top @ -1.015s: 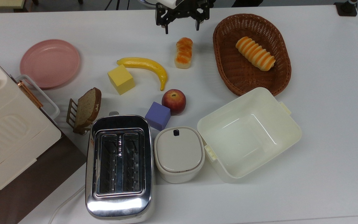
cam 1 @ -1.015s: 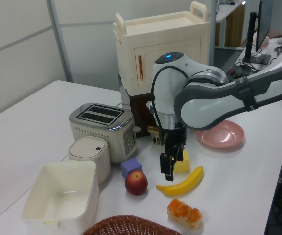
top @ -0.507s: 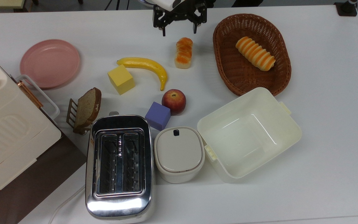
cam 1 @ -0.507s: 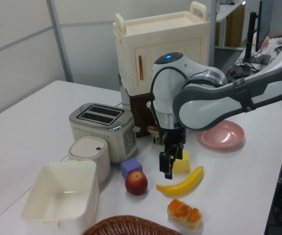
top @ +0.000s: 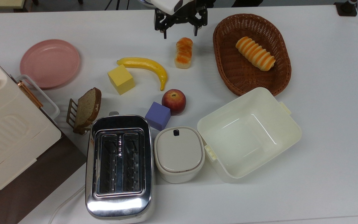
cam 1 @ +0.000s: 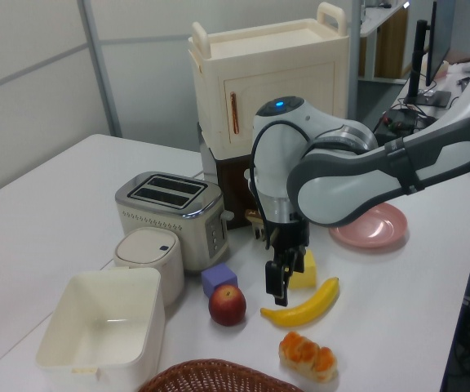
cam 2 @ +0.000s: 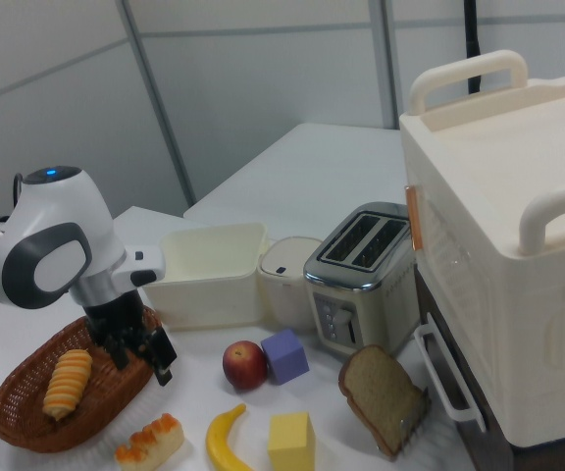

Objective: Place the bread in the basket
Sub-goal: 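Move the open gripper over the small orange-glazed pastry, then lower the gripper and close it on the orange-glazed pastry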

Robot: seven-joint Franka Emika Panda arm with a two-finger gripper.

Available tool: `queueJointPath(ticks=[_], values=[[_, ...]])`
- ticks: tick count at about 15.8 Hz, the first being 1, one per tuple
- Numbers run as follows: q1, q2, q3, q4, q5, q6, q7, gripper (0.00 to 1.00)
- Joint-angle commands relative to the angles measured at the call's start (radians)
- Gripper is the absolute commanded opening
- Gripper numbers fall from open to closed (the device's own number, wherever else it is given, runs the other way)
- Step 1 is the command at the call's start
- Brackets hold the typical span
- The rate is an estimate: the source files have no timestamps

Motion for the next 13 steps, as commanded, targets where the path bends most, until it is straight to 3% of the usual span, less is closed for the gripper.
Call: queueJointPath(ticks=[1,7,13], values=[[0.028,-0.029,0.013,-0.081,0.003,0.043,0.056,1.0],[0.034,-0.023,0.013,-0.168,0.007,0.19,0.272,1.0],[0.064,-0.001,0.013,-0.234,0.007,0.244,0.285,1.0]])
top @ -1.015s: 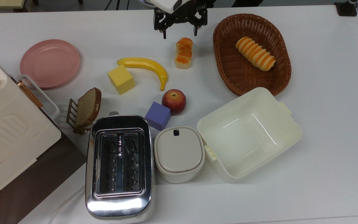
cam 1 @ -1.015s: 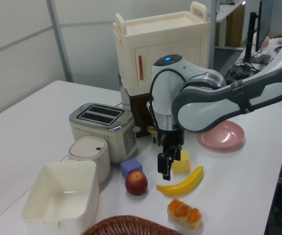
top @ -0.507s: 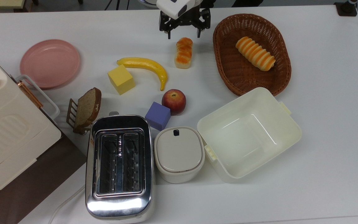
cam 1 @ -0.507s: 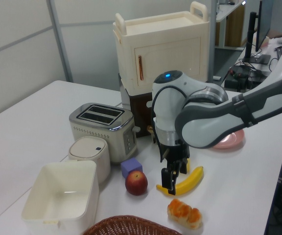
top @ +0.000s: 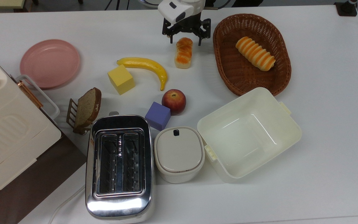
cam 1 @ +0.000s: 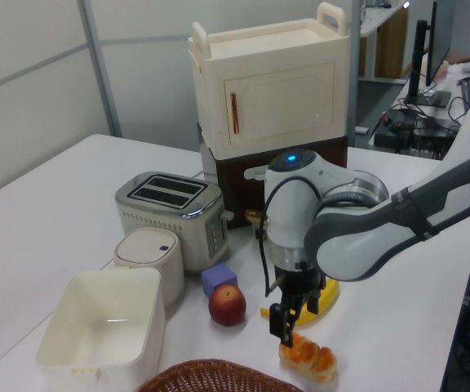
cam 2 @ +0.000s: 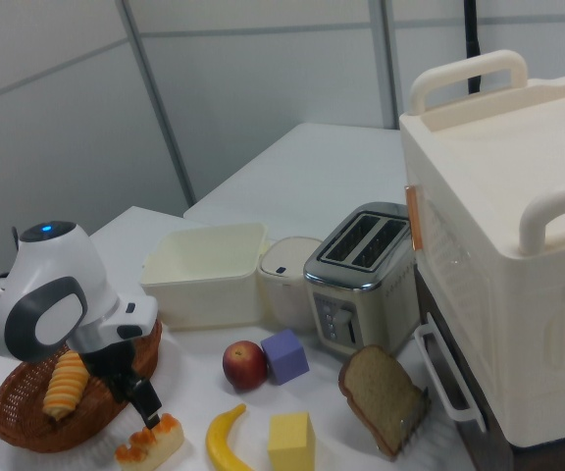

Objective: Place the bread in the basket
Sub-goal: 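Lower the gripper and close it on the orange-glazed pastry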

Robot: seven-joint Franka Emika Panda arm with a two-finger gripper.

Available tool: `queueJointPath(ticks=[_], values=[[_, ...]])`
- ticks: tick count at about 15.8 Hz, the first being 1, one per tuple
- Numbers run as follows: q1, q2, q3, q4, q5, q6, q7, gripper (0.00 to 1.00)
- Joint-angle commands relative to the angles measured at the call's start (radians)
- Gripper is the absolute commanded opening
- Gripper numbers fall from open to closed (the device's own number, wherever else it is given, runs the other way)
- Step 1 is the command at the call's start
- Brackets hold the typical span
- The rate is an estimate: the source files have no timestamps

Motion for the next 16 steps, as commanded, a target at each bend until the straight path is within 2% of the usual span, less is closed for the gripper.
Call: queueJointPath(ticks=[1,3,10,16], values=[[0.025,0.002,-0.003,-0.049,0.007,0.056,0.024,1.0],[0.026,0.05,-0.003,-0.047,-0.002,0.07,0.024,1.0],[0.019,0.083,-0.003,-0.042,-0.007,0.115,0.022,1.0],[0.015,0.12,-0.003,-0.036,-0.039,0.133,0.022,1.0]])
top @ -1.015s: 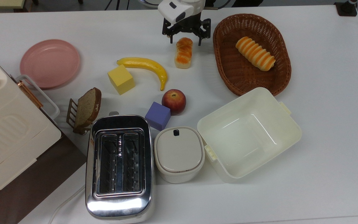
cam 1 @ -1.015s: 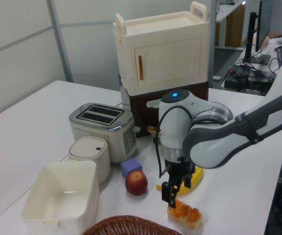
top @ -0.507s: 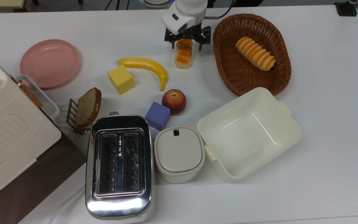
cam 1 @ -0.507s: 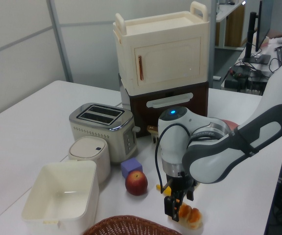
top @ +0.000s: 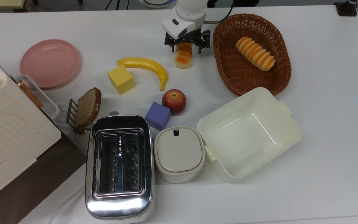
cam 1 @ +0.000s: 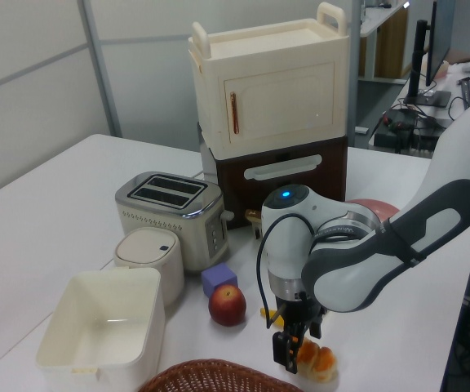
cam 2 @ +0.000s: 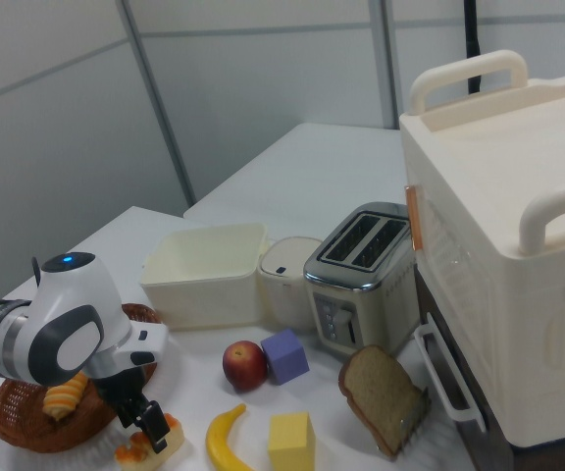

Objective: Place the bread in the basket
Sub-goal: 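Lift the held pastry off the table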

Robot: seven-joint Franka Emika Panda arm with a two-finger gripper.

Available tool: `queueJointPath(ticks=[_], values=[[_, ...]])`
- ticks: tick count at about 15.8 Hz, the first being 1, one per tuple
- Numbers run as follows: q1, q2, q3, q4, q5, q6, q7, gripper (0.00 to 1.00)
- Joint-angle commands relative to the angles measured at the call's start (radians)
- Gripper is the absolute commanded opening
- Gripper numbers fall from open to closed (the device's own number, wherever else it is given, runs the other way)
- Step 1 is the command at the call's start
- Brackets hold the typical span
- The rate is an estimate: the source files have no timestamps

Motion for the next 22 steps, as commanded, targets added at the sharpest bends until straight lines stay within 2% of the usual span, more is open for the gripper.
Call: queueJointPath(ticks=[1,3,4,6,7,9,15,22], values=[[0.0,0.022,-0.003,-0.003,-0.025,0.063,0.021,1.0],[-0.002,0.023,-0.004,-0.003,-0.027,0.069,0.021,1.0],[-0.002,0.026,-0.004,-0.003,-0.033,0.071,0.021,0.88],[-0.002,0.035,-0.004,-0.003,-0.056,0.069,0.021,0.45],[-0.002,0.034,-0.004,-0.003,-0.056,0.069,0.021,0.31],[-0.002,0.034,-0.004,-0.002,-0.056,0.069,0.021,0.21],[-0.008,0.019,-0.007,0.049,-0.056,0.053,0.023,0.16],[0.007,-0.015,-0.001,0.23,-0.053,-0.089,0.084,0.14]])
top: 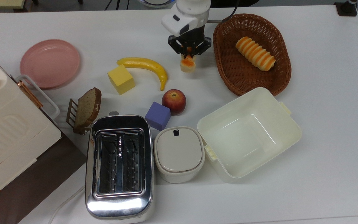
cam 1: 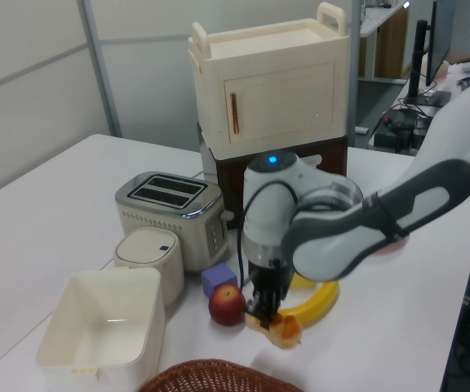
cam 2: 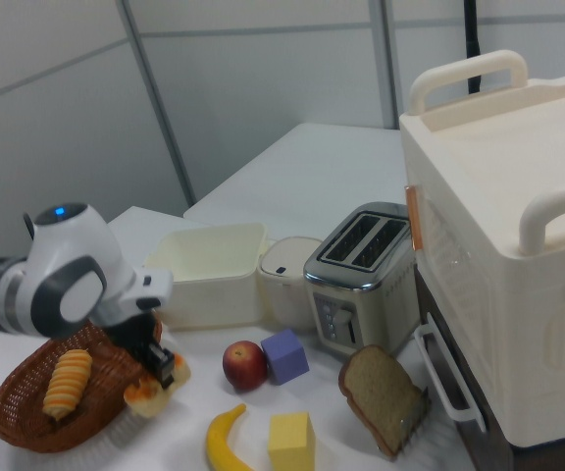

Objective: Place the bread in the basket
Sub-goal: 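Carry the pastry over the wicker basket and lower it in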

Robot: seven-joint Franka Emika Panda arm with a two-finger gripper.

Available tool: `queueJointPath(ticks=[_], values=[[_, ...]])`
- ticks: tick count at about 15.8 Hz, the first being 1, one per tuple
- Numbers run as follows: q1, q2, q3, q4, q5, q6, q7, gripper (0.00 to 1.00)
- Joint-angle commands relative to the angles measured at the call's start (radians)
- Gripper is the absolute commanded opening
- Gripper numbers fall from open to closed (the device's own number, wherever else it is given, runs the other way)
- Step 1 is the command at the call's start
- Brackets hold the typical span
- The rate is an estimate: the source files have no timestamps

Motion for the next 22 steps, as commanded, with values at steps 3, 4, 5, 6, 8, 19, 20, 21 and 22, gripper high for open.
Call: queueJointPath(ticks=[3,4,5,6,8,19,20,21,22], values=[[0.077,-0.025,0.004,0.118,-0.01,-0.101,0.137,0.14],[0.097,-0.025,0.007,0.122,-0.01,-0.099,0.155,0.14],[0.115,-0.024,0.021,0.132,-0.01,-0.099,0.16,0.14],[0.122,-0.021,0.051,0.141,-0.007,-0.101,0.163,0.14],[0.125,-0.019,0.102,0.148,-0.007,-0.099,0.178,0.14],[0.146,0.041,0.156,0.165,-0.02,-0.087,0.174,1.0],[0.146,0.041,0.156,0.165,-0.02,-0.087,0.172,1.0],[0.145,0.039,0.156,0.165,-0.02,-0.09,0.172,1.0],[0.145,0.039,0.156,0.165,-0.02,-0.09,0.172,1.0]])
